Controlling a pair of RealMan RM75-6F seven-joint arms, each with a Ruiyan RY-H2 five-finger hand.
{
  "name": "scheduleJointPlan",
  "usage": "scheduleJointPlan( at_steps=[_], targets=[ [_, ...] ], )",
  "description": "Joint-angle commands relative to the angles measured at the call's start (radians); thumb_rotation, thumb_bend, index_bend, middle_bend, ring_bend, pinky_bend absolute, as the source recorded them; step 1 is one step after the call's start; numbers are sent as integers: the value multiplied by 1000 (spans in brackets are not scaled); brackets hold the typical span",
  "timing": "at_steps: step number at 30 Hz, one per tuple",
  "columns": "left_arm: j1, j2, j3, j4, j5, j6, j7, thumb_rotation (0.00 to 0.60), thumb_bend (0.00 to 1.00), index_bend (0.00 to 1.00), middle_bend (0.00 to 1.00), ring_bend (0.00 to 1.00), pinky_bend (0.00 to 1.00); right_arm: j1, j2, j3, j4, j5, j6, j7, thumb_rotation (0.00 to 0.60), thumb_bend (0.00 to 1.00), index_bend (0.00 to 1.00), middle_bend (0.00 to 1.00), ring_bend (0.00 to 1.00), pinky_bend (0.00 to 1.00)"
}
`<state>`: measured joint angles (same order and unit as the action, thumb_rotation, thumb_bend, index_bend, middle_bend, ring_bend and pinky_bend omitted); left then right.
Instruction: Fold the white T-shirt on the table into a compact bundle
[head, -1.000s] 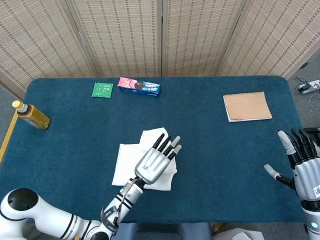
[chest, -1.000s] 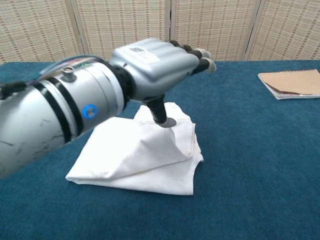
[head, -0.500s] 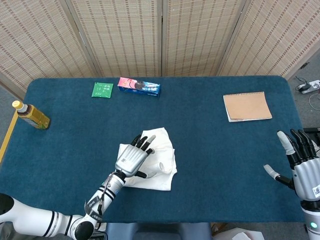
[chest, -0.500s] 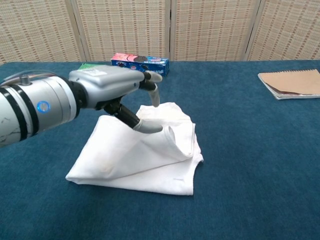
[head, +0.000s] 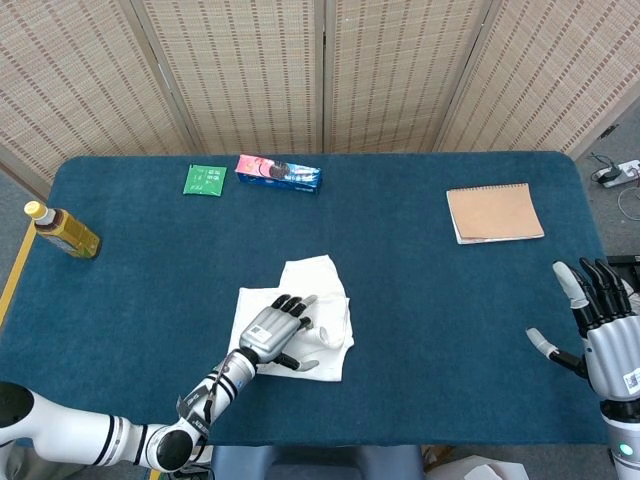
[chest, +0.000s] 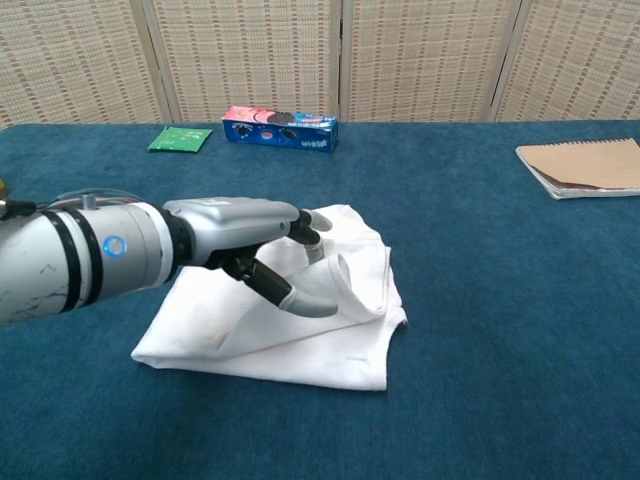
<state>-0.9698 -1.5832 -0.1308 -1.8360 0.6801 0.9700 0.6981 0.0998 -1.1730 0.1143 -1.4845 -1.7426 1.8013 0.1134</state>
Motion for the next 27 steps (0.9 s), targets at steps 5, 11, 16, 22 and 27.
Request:
scheduleJointPlan(
  at_steps=[5,11,16,22,27],
  targets=[
    [-11,29,54,-101,38,-14,0,241,204,455,0,0,0,2,-4,-1,1,-2,-1,0,600,143,56,156,50,58],
    [-12,32,82,-146,72,11,5,241,204,448,0,0,0,6,-7,0,-1,-4,-7,-5,600,144,57,156,50,58],
    [14,41,58,-118,85,54,-58,249,204,400,0,1,0,5,-4,1,-7,-2,-4,-5,600,144,57,156,50,58],
    [51,89,71,-106,108,71,-113,254,204,393,0,9,0,4,-4,-1,-2,3,-10,-2,600,144,59,156,50,58],
    [109,126,85,-94,178,145,-156,360,204,310,3,13,0,5,14,-5,-8,6,-24,0,600,146,70,156,50,58]
  ],
)
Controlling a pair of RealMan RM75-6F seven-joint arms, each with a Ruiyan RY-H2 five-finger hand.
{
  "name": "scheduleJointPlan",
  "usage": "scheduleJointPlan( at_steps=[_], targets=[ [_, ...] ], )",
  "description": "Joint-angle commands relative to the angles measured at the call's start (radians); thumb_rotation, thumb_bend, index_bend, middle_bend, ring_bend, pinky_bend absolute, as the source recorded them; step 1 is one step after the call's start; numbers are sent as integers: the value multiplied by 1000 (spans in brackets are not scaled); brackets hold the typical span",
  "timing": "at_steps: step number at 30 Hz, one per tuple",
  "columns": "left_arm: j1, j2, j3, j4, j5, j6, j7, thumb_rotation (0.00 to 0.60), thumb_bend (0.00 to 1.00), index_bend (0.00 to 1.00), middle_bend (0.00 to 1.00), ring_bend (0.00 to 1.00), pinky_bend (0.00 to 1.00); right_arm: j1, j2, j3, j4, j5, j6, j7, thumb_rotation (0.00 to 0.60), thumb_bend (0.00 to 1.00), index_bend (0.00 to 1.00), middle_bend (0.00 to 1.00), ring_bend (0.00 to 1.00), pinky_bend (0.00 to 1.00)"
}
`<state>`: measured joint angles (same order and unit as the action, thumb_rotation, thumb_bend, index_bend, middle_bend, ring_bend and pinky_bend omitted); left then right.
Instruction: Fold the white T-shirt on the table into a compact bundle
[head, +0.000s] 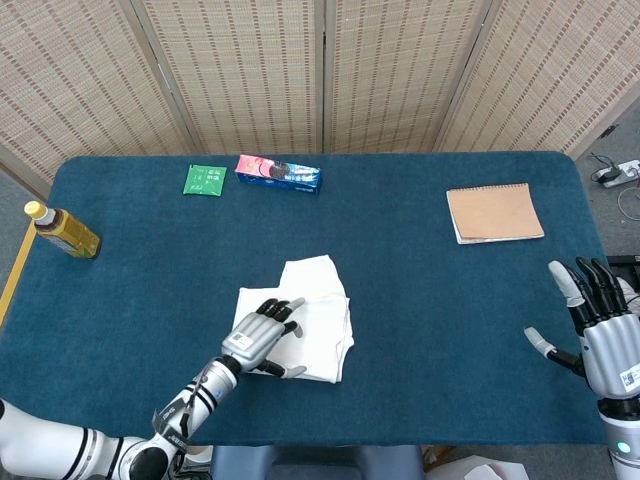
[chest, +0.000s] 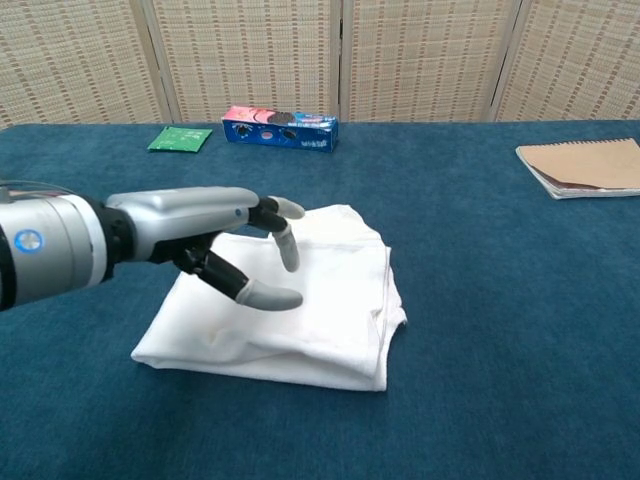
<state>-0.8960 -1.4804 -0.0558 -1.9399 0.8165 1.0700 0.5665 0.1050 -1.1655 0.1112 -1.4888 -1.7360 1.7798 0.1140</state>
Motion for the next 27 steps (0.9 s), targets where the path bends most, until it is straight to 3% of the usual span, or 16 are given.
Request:
scheduleJointPlan(
  at_steps=[1,2,4,6,16,27],
  targets=[
    [50,32,13,16,57,69,-28,377,204,280,3,14,0,1,13,-5,-6,-1,-9,1,600,148,71,158,50,58],
    [64,38,17,19,71,88,-34,408,204,261,3,14,0,2,20,-10,-9,-3,-16,3,600,149,71,160,50,58],
    [96,52,28,23,109,125,-53,538,204,216,4,15,0,3,36,-18,-16,-5,-32,6,600,158,71,162,50,58],
    [124,63,52,37,161,157,-51,600,204,201,8,17,0,7,47,-25,-18,-8,-49,6,600,165,73,162,51,58],
    [236,66,152,125,437,263,-47,600,201,172,21,21,0,29,85,-53,-43,-28,-112,1,600,179,90,162,51,58],
    [276,-85,139,198,489,233,35,595,199,157,21,21,0,31,81,-55,-51,-22,-119,-7,600,179,100,162,50,58]
  ],
)
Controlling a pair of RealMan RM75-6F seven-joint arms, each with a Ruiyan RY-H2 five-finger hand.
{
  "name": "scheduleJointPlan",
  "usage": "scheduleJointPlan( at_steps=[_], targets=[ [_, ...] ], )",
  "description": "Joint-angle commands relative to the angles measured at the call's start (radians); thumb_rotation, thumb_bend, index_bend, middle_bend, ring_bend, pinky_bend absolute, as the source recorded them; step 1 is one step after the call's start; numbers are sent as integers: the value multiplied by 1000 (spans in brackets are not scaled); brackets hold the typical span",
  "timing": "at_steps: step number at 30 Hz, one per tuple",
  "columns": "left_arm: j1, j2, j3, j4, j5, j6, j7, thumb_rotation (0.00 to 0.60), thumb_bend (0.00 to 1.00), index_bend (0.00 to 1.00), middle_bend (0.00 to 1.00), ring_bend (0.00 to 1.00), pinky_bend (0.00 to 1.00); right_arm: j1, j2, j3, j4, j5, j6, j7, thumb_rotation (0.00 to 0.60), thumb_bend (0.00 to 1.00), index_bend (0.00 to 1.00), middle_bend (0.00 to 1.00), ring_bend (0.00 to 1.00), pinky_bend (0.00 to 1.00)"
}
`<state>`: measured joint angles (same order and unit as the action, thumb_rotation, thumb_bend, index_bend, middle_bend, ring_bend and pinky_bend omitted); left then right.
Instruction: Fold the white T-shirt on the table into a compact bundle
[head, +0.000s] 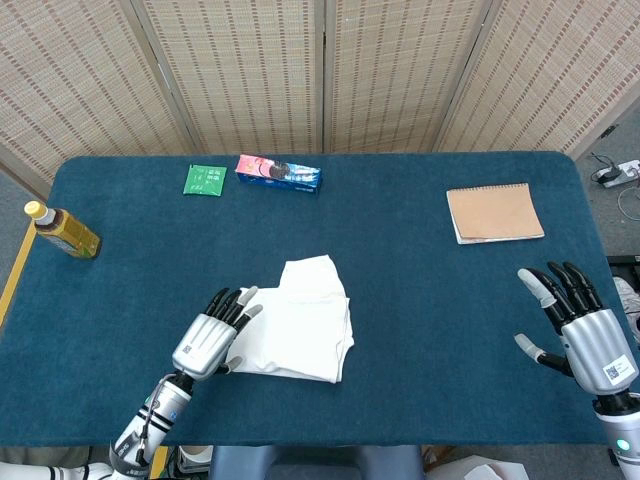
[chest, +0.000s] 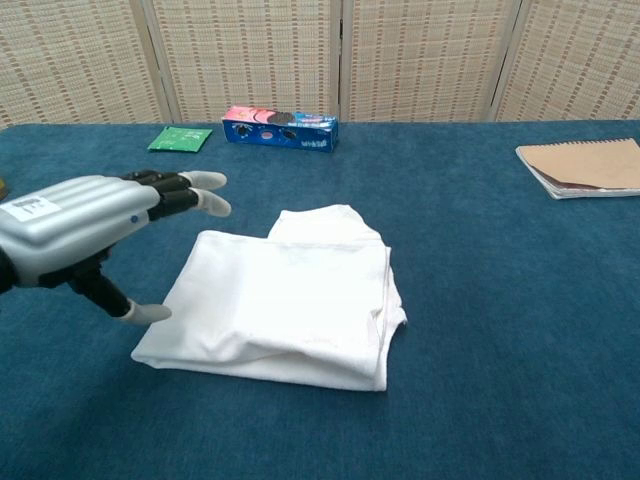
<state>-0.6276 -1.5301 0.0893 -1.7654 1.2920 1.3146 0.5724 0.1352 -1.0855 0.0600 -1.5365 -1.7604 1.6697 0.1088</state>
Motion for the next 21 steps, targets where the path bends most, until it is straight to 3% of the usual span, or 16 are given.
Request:
scheduleJointPlan(
  at_steps=[1,8,16,21],
  targets=[
    [10,-48,-12,32,13,-16,44,593,199,157,21,21,0,4,2,-11,-7,0,-21,-4,600,179,102,163,51,58],
    [43,-31,-33,28,23,2,46,599,199,156,21,21,0,58,22,-73,-36,-80,-148,-34,600,226,103,165,55,66],
    [127,70,-36,-11,72,95,-47,600,199,144,21,21,0,189,0,-125,-99,-196,-353,-69,600,482,102,204,88,142],
    [183,145,-39,-43,100,154,-103,600,199,144,21,21,0,294,-75,-125,-123,-228,-495,-72,600,620,102,221,97,159]
  ],
)
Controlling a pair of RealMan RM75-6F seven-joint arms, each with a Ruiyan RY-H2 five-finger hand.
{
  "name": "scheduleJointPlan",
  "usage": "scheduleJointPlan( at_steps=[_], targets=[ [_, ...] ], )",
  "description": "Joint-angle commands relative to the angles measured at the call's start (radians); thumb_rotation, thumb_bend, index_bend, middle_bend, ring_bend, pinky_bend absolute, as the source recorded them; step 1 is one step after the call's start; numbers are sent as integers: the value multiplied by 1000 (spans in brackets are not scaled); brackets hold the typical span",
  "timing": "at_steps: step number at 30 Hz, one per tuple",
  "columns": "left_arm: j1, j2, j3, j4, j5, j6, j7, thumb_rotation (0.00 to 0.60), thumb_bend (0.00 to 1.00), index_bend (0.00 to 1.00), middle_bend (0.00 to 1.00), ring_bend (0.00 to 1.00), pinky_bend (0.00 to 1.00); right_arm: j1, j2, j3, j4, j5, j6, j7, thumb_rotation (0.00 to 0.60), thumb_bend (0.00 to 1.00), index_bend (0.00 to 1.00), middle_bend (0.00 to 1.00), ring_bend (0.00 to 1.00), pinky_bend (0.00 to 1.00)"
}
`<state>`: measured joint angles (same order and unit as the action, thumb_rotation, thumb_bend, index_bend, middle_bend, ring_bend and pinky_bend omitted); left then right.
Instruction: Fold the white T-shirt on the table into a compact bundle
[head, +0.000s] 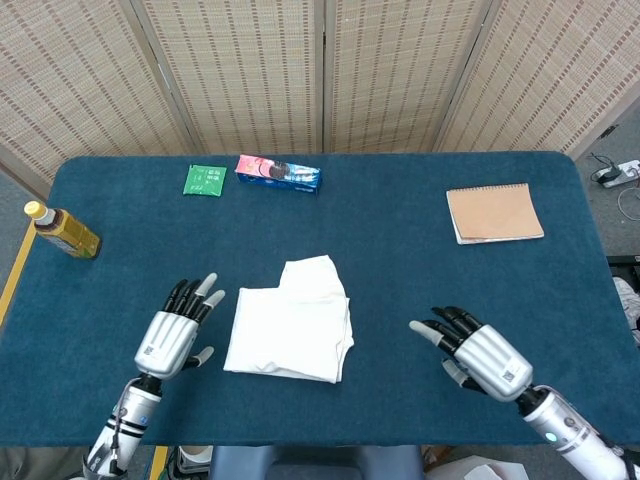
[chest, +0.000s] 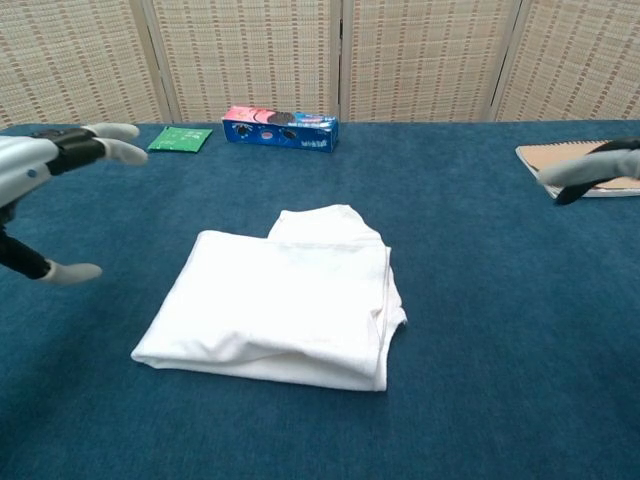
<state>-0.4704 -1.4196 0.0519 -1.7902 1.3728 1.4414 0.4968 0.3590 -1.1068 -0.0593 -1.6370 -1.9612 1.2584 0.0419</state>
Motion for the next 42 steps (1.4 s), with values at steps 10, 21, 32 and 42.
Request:
scheduleJointPlan(
  at_steps=[10,21,32,42],
  targets=[
    [108,117,3,-60,95,95,-105,600,199,145,21,20,0,246,-250,29,28,7,-293,9,600,774,166,202,97,159],
    [154,138,-9,-70,129,95,-129,600,199,146,21,20,0,366,-395,47,99,66,-419,-27,600,799,250,196,97,159],
    [182,140,-24,-63,145,75,-145,600,199,146,21,20,0,390,-410,-4,150,112,-431,-44,600,799,255,196,97,159],
    [198,141,-39,-68,162,62,-143,600,199,146,21,20,0,383,-387,-23,149,117,-348,-37,600,784,254,197,97,159]
  ],
)
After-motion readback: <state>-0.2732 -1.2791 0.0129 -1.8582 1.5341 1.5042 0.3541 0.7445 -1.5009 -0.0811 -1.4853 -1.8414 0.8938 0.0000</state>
